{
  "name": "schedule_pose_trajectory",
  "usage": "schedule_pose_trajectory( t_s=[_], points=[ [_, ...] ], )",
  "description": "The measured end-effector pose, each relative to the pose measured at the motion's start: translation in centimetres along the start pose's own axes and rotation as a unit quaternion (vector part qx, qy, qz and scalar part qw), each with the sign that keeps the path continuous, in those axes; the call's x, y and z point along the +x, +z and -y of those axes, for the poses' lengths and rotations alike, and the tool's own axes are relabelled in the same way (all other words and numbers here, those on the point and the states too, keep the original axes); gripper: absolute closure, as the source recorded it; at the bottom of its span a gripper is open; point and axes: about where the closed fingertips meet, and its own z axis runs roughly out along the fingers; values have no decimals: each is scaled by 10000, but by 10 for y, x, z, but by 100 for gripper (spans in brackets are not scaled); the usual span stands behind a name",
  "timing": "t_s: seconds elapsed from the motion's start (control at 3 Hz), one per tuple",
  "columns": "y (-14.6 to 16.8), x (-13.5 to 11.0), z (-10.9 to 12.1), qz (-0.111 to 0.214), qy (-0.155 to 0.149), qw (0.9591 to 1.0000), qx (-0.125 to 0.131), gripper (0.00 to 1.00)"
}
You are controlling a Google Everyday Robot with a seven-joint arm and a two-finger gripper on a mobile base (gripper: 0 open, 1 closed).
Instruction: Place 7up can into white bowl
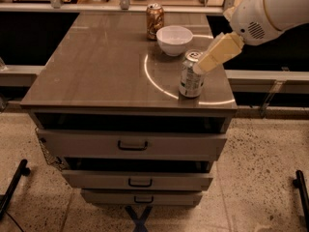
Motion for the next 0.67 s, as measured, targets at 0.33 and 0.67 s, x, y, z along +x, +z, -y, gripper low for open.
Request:
schedule_pose_trajectory(
  t_s=[0.33, 0.67],
  points=[
    [13, -5, -5, 474, 275, 9973, -489, 0],
    [29, -13, -11, 709, 369, 9939, -754, 0]
  ],
)
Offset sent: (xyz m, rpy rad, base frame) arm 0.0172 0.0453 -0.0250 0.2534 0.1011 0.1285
